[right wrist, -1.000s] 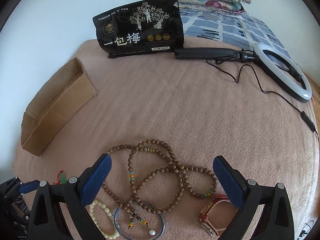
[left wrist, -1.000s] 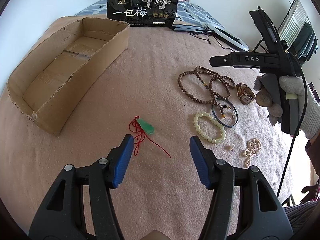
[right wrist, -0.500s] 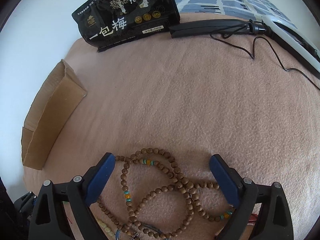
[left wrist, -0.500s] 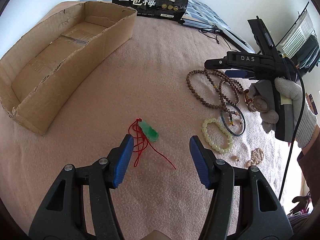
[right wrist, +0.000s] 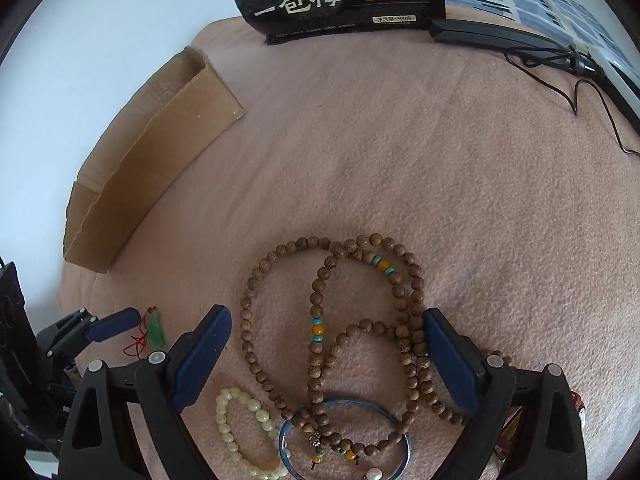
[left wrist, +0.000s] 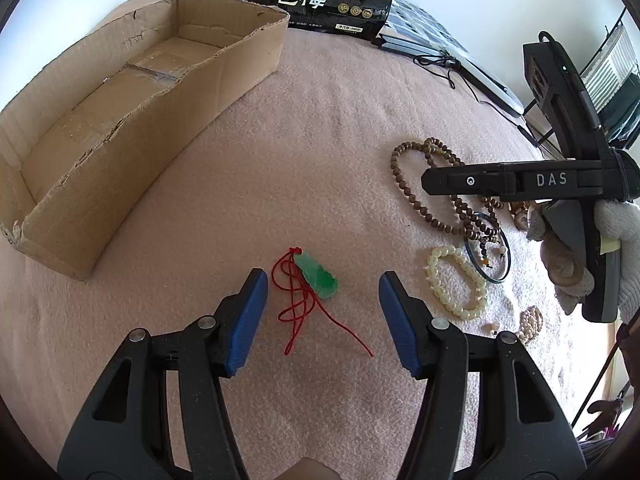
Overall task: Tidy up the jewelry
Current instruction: 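Grasp the red-string green jade pendant with the left tool while the right tool grasps the brown bead necklace, then carry the pendant into the cardboard box and open the left tool while the right tool drops the necklace there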
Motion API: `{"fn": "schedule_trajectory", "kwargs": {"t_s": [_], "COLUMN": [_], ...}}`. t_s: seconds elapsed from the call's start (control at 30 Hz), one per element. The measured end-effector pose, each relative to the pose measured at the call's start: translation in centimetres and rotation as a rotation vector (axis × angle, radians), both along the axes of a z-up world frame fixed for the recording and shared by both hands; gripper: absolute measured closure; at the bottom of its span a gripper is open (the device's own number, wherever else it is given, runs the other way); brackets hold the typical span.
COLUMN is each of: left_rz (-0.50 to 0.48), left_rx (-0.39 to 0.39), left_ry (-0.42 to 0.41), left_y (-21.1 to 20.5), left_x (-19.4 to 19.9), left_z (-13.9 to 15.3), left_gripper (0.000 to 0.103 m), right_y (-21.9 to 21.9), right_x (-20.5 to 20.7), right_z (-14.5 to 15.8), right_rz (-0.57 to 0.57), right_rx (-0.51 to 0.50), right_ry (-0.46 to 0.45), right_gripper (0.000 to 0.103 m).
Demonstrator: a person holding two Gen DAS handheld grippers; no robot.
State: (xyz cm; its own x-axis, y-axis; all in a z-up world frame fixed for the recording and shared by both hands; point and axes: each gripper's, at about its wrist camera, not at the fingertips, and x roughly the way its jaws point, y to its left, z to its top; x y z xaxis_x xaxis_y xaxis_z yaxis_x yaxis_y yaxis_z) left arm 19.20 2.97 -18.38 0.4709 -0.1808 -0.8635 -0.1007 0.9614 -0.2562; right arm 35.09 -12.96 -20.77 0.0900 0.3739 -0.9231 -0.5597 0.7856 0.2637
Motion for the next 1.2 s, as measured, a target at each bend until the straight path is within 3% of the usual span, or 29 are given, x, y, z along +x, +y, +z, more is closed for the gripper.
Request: {"fn": "schedule_trajectory", "kwargs": {"t_s": [0.17,0.37,0.53,0.63,0.73,0.8,0.97,1.2], "left_rz": [0.006,0.012,-0.011,-0.032,-0.049,-0.054,-0.045,-0.033], "left_rx": [0.043,0.084,0.107,0.128,0.136,0.136,0.122,0.121], "left_ry": [0.000,-0.009,-0.028,-0.044,-0.056,-0.060,-0.063,-0.098], "left_y": [-0.3,-0.5,-0.8,-1.2,-1.6,-1.7,-1.3,-0.5], "left_x": [0.3,0.5,0.1,-0.2,-0.3,-0.4,-0.6,-1.8], "left_z": [-0.5,-1.1,-1.2,-1.1,-0.9,-0.9,-0.6,0.7], "left_gripper": [0.043,0.070,0.088,0.089,0.090,0.090,0.091,0.091], "right_y": [1.3,3.8,4.8,4.1,2.9,2.8,2.0,0.6], "right_x": [-0.9,-1.8,-1.3,-2.3,-3.4,-3.5,-3.4,-3.3], "right_z": [-0.4,-1.2,-1.2,-0.5,0.5,0.9,1.0,2.2], "right_rz": [0.060,0.120,0.110,0.114,0.117,0.116,0.078,-0.002], "right_rx": [-0.081,-0.210,-0.231,-0.226,-0.217,-0.220,-0.231,-0.182], "right_ry": [-0.058,-0.135,-0.140,-0.152,-0.155,-0.161,-0.180,-0.210], "right_gripper": [0.004,0.000,0.003,0.015,0.038,0.062,0.092,0.093]}}
